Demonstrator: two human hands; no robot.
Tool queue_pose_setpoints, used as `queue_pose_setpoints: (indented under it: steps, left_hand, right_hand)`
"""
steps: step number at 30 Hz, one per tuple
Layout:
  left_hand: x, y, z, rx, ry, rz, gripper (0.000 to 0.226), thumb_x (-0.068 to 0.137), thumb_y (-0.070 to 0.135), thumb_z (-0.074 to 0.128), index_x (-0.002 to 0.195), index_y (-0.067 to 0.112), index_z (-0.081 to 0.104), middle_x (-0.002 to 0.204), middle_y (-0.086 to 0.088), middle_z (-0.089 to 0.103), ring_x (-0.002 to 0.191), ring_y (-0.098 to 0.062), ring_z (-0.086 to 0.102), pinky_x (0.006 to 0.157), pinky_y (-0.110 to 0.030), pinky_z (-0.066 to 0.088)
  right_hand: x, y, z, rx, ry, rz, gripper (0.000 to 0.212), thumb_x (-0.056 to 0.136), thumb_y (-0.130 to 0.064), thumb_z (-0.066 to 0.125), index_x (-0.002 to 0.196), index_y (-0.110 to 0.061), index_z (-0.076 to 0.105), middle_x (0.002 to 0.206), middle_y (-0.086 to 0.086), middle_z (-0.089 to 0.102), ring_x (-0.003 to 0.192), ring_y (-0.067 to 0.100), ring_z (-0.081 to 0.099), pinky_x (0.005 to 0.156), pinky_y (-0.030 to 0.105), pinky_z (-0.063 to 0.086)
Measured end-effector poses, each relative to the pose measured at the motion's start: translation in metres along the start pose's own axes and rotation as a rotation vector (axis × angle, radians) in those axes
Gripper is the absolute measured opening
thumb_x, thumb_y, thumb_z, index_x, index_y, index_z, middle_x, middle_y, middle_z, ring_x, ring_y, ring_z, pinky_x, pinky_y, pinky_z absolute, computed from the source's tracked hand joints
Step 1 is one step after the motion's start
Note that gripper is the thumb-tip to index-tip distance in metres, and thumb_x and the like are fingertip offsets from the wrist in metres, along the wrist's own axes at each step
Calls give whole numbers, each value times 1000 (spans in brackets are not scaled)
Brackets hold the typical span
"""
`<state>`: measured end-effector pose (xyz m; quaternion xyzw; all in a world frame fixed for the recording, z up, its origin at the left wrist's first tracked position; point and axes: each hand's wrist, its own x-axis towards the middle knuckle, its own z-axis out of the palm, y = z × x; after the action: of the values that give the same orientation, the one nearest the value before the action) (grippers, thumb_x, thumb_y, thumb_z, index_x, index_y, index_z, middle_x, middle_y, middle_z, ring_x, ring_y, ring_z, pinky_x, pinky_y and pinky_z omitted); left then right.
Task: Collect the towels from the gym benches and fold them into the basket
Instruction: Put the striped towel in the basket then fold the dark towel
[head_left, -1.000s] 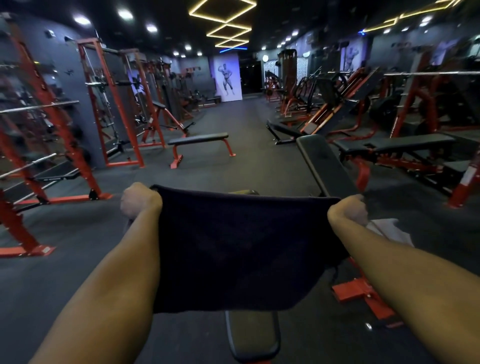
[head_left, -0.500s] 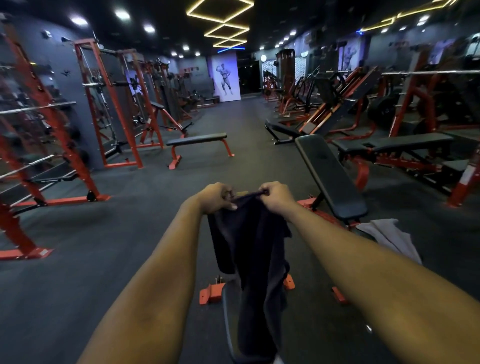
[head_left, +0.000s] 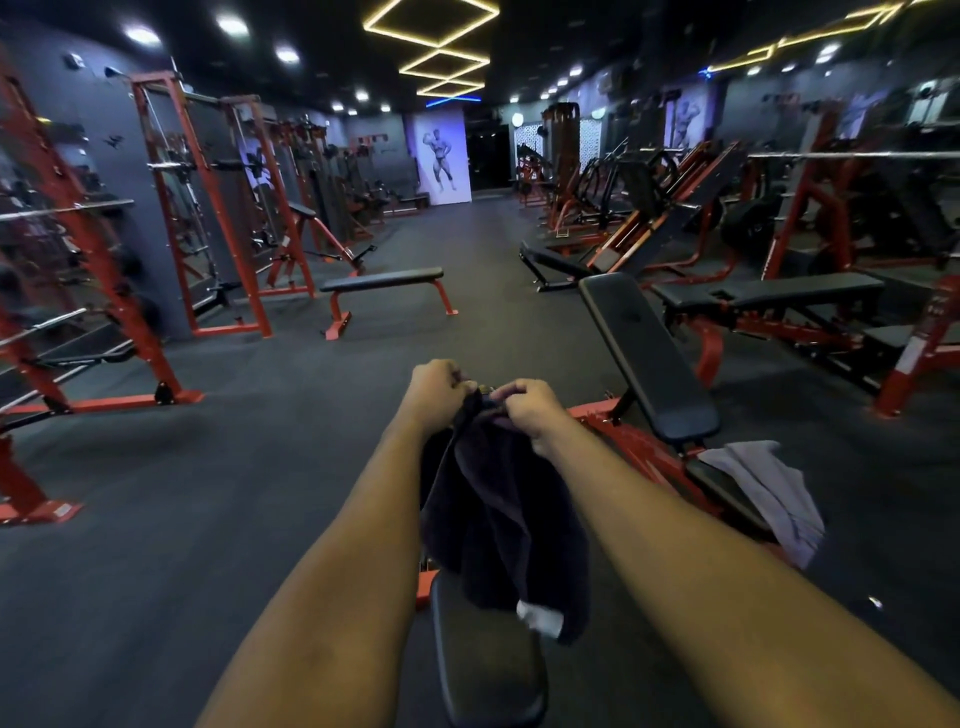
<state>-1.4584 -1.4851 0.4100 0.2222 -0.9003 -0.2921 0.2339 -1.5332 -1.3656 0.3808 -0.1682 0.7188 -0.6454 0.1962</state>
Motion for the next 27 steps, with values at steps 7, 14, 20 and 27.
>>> queue_pose_setpoints:
  steps: [7, 14, 20, 27]
  left_hand:
    - [4, -4, -13, 5, -87, 36, 8, 93, 9, 55, 87, 5, 58, 86, -14, 68, 75, -30, 68, 63, -42, 61]
    - [-13, -24, -19, -52, -64, 40, 15, 89, -1, 49, 91, 14, 48, 82, -4, 59, 69, -18, 57, 56, -32, 54]
    - [-15, -29, -24, -205, -223, -67, 23, 92, -2, 45, 84, 12, 61, 84, -11, 66, 75, -21, 59, 62, -33, 53]
    - [-21, 3, -31, -404, -402, -105, 32, 93, 35, 59, 96, 3, 63, 75, -2, 64, 74, -15, 63, 67, -31, 56]
  right_hand:
    - [-6, 9, -8, -389, -13, -269, 11, 68, -6, 71, 77, -11, 74, 150, 8, 30, 119, 19, 58, 101, 26, 45]
    - [-6, 5, -18, -768, -16, -552, 15, 73, -32, 75, 73, -27, 61, 81, 1, 60, 83, 16, 51, 79, 33, 38]
    - [-7, -7, -23, -457, -103, -561, 13, 88, -7, 60, 82, -9, 49, 60, -7, 42, 56, 7, 37, 59, 24, 34]
    - [-2, -7, -7, -393, 64, -563, 15, 85, -9, 63, 79, -12, 50, 56, -7, 45, 51, 3, 41, 49, 18, 32]
